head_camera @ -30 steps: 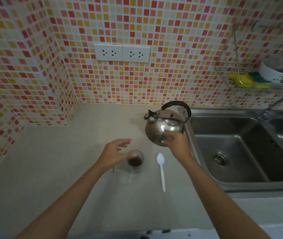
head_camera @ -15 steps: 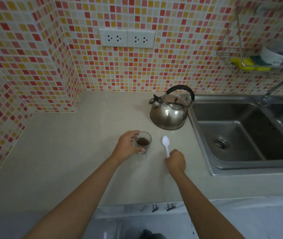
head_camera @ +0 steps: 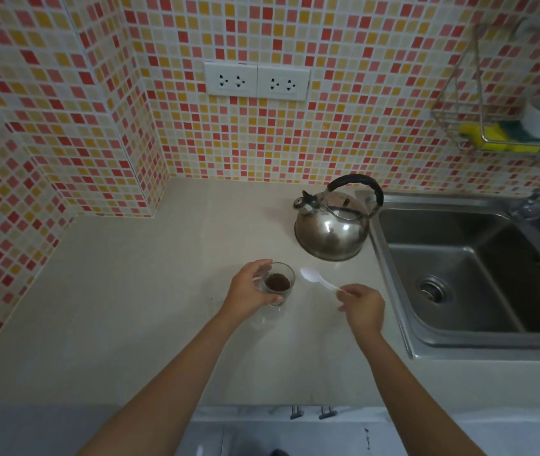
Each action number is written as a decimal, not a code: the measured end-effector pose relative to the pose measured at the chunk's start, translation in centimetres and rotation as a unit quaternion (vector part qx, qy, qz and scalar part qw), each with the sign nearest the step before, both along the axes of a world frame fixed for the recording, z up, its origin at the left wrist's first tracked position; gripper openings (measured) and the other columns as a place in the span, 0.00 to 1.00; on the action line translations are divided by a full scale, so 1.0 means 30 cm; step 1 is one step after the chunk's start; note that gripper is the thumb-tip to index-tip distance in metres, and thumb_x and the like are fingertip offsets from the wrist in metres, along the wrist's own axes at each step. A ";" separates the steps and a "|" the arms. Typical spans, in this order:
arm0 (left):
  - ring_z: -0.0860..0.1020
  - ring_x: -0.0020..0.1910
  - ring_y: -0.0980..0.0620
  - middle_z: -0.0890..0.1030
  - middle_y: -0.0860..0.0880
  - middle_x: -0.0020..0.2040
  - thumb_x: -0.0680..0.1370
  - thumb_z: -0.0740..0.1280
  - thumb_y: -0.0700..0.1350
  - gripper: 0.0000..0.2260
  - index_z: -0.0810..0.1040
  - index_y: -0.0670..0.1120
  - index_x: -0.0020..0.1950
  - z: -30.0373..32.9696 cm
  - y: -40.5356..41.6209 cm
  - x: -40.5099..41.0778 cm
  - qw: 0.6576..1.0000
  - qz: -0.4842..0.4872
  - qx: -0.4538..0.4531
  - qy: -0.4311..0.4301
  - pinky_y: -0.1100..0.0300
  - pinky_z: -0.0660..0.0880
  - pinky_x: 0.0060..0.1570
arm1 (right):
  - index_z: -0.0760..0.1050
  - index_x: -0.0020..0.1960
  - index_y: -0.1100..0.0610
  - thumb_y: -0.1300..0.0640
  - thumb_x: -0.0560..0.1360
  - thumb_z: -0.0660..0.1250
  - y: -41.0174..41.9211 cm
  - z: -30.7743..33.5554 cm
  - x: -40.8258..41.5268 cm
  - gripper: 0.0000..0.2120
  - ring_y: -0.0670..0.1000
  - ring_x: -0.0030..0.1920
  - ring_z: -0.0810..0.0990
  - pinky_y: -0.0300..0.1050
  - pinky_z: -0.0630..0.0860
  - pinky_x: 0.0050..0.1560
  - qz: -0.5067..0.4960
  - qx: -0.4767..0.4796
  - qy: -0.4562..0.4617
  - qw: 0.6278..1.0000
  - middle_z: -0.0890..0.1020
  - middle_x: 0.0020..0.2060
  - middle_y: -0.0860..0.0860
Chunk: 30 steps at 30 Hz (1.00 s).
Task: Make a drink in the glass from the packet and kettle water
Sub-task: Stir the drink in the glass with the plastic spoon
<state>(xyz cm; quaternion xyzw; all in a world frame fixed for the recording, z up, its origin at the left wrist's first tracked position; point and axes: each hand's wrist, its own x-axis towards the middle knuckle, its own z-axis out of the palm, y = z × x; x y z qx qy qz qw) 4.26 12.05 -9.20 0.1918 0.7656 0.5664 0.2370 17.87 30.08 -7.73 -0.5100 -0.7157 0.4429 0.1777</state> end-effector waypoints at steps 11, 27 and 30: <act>0.78 0.57 0.56 0.81 0.52 0.58 0.57 0.82 0.35 0.35 0.76 0.47 0.62 -0.015 -0.002 0.007 1.000 0.004 0.009 -0.022 0.79 0.71 0.52 | 0.85 0.41 0.57 0.64 0.67 0.75 -0.035 0.312 -0.049 0.05 0.40 0.26 0.77 0.30 0.72 0.26 0.170 0.009 0.213 0.962 0.83 0.27 0.46; 0.78 0.57 0.51 0.81 0.50 0.56 0.57 0.81 0.35 0.34 0.76 0.47 0.61 0.001 -0.005 0.010 1.000 0.005 -0.014 -0.016 0.61 0.74 0.59 | 0.81 0.43 0.64 0.62 0.75 0.64 -0.145 0.134 -0.194 0.08 0.56 0.41 0.80 0.47 0.75 0.44 0.363 0.142 -0.004 0.921 0.82 0.40 0.59; 0.79 0.56 0.52 0.82 0.49 0.56 0.58 0.81 0.36 0.33 0.77 0.47 0.61 0.001 -0.007 0.010 1.000 0.002 -0.016 -0.015 0.68 0.75 0.55 | 0.82 0.43 0.63 0.61 0.73 0.68 -0.167 0.129 -0.199 0.07 0.55 0.41 0.81 0.47 0.76 0.44 0.348 0.105 0.023 0.931 0.83 0.40 0.59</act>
